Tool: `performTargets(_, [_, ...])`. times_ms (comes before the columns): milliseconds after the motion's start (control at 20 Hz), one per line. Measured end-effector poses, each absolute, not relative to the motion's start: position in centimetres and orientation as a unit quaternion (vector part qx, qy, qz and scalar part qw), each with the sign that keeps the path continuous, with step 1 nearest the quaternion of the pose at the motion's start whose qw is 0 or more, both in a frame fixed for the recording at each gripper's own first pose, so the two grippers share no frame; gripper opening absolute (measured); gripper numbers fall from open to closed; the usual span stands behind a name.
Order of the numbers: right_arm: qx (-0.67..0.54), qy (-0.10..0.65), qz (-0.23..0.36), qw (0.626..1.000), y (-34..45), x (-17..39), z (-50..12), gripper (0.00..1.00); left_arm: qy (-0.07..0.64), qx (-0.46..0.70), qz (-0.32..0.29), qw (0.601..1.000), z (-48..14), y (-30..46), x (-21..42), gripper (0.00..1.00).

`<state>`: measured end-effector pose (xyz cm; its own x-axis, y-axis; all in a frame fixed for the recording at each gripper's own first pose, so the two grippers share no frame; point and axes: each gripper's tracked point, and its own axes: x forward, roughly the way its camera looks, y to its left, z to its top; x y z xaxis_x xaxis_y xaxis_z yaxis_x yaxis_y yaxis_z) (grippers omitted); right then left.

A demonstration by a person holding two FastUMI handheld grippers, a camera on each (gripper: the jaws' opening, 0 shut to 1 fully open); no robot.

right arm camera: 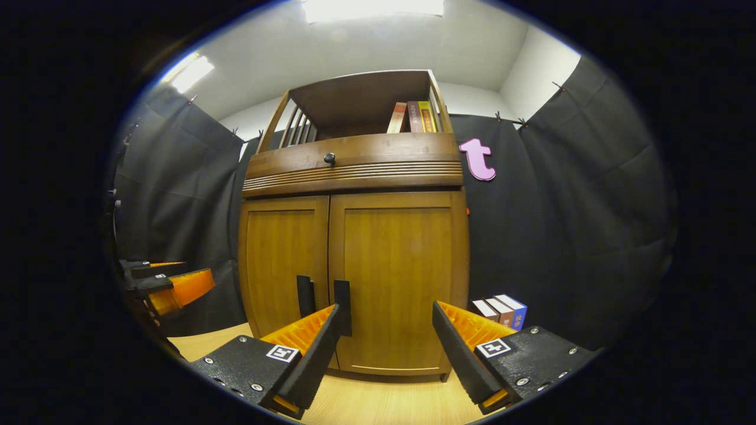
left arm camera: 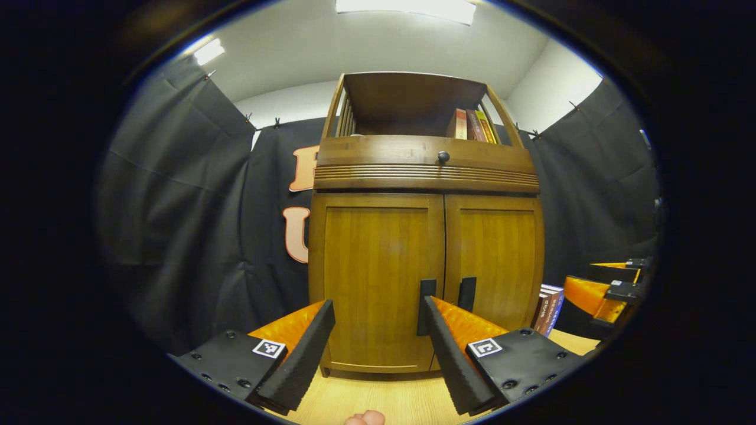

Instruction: Open the right door of the double-door shoe cabinet with the right hand, and open the left door with the left hand.

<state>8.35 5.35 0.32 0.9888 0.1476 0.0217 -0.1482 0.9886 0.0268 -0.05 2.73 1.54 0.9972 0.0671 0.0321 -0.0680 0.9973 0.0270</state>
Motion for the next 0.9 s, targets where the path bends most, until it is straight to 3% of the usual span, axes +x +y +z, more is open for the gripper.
performTargets(300, [0.029, 0.011, 0.122, 0.992, 10.6, 15.3, -1.3, 0.94, -0.017, 0.011, 0.059, 0.998, 1.9, 4.5, -1.0, 0.95])
performTargets(600, [-0.007, 0.052, 0.100, 0.994, 12.6, 22.8, -6.1, 0.94, -0.001, 0.031, 0.067, 0.997, 0.4, 5.1, -2.1, 0.94])
performTargets(900, [-0.020, 0.049, 0.084, 0.995, 13.2, 25.3, -7.6, 0.94, 0.001, 0.026, 0.076, 0.997, 0.2, 5.6, -2.8, 0.95])
